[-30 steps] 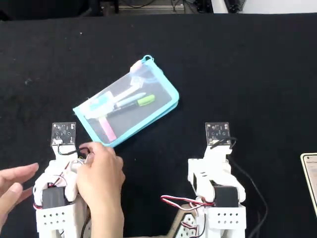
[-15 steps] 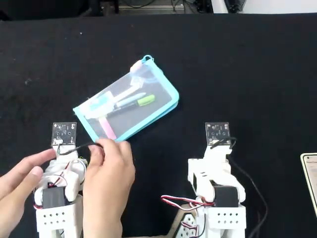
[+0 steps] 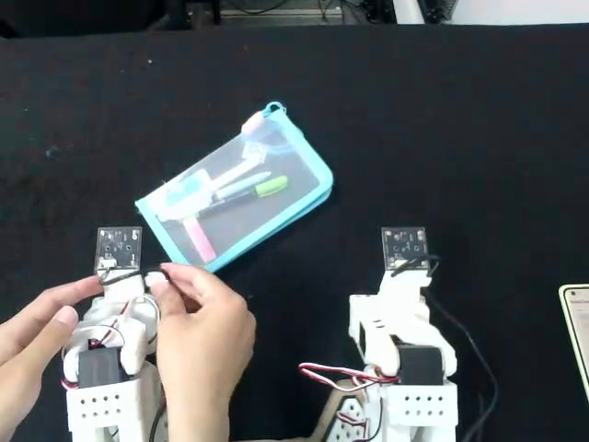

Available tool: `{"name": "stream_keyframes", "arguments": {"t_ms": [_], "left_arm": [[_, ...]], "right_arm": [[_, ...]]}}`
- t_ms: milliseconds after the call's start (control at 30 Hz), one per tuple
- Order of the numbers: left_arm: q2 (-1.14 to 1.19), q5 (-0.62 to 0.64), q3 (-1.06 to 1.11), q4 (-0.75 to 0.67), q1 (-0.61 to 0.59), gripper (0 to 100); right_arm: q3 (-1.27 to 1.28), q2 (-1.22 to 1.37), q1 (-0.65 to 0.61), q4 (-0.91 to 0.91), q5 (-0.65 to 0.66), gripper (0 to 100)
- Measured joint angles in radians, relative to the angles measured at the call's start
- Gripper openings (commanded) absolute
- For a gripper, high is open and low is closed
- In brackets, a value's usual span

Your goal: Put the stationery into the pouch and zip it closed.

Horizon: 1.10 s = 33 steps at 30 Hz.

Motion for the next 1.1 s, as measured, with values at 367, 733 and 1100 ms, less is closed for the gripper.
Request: {"name": "stream_keyframes", "arguments": {"t_ms": [367,733,1100], "left_arm": [[-0.002,0.003,0.0,0.0,-0.002,6],[-0.002,0.0,0.0,0.0,0.0,6],[0.0,0.0,0.0,0.005,0.009,6]], "right_arm": [[0.0,0.0,0.0,0.0,0.0,1.5],[0.0,0.0,0.0,0.0,0.0,1.5],[0.0,0.0,0.0,0.0,0.0,1.5]]}}
